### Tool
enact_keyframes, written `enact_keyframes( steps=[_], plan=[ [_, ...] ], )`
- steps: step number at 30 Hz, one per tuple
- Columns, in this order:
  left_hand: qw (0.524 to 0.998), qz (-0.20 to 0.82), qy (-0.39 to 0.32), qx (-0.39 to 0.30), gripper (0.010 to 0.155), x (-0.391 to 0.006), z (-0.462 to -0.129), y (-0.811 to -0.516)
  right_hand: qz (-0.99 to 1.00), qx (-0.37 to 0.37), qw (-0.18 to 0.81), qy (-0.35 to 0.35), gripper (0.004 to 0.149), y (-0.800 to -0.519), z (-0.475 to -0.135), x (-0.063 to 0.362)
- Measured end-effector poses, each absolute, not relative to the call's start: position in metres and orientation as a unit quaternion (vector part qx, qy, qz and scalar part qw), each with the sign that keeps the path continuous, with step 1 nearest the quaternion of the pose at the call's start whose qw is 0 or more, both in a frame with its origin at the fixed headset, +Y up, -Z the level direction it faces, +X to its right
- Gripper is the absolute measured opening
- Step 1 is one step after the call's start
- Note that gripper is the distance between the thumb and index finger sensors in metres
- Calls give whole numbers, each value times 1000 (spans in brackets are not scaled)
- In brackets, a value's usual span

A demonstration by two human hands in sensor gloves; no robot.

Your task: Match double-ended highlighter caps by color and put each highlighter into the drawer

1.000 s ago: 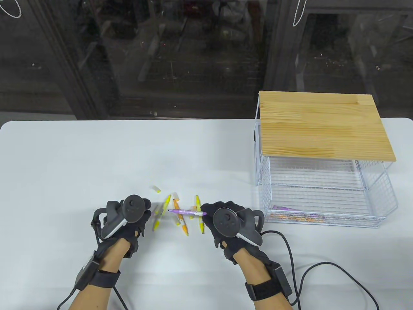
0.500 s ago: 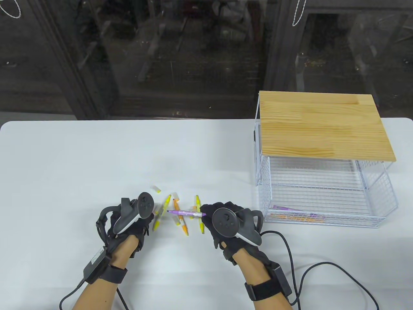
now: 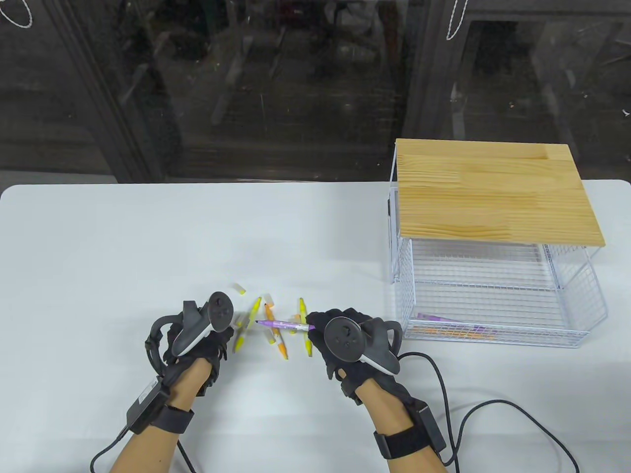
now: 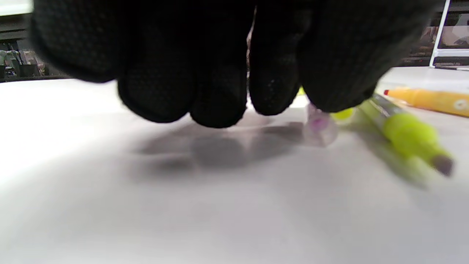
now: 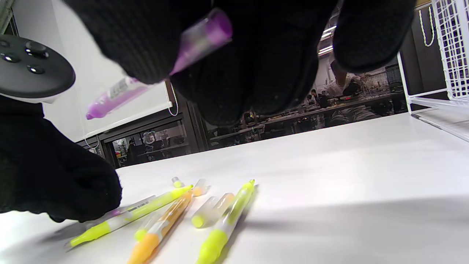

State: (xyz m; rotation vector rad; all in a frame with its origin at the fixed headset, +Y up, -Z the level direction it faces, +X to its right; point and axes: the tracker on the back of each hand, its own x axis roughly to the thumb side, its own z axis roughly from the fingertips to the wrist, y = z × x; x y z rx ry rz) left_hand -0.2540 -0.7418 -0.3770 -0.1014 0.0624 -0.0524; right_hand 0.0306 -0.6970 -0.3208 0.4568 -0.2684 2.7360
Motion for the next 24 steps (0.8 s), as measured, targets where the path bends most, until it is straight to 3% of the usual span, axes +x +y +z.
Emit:
enact_keyframes(
  steps=[11,15,24],
  plan=[
    [997,-34,41,-56,44,-254,-377,-742,966,162,178,-92,43,-697,-321,31],
    [997,-39,33,-65,53,-253,-377,-744,966,162,178,-93,43,-697,-321,31],
    [998,-38,23,-52,44,-252,-378,-744,966,162,179,-91,43,-698,-321,31]
  ],
)
